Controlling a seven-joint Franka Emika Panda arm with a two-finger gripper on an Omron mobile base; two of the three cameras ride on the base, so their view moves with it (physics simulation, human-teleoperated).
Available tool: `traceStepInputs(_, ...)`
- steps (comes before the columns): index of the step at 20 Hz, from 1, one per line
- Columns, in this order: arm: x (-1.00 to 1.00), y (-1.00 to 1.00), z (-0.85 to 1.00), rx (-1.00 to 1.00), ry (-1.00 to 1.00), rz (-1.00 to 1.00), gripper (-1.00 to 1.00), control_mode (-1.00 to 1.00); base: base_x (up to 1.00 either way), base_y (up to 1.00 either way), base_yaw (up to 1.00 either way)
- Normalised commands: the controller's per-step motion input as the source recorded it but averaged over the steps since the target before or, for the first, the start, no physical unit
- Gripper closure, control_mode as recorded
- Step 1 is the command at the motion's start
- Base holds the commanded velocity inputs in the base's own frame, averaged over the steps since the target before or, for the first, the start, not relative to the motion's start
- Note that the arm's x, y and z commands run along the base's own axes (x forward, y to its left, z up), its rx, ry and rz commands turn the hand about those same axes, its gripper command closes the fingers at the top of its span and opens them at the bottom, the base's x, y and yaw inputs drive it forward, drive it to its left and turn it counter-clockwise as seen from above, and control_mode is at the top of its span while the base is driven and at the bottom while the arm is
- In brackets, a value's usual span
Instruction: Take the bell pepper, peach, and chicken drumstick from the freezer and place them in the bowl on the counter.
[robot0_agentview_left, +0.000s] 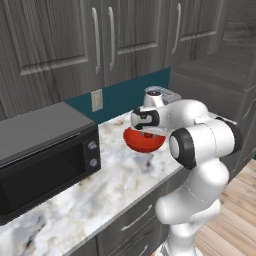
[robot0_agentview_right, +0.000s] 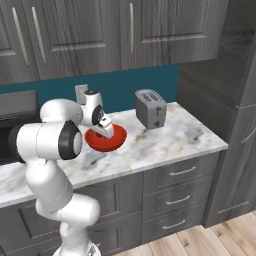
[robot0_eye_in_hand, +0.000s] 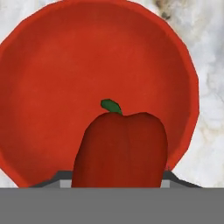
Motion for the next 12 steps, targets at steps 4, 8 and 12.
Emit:
traceStepInputs(4, 0.4, 0.0, -0.14, 0.0, 0.0, 0.0, 1.0, -1.0, 0.0, 0.0, 0.0)
traceStepInputs(8, 0.41, 0.0, -0.25, 0.0, 0.0, 0.0, 1.0, -1.0, 0.0, 0.0, 0.0)
traceStepInputs(12, 0.35, 0.0, -0.39, 0.0, 0.0, 0.0, 1.0, -1.0, 0.0, 0.0, 0.0)
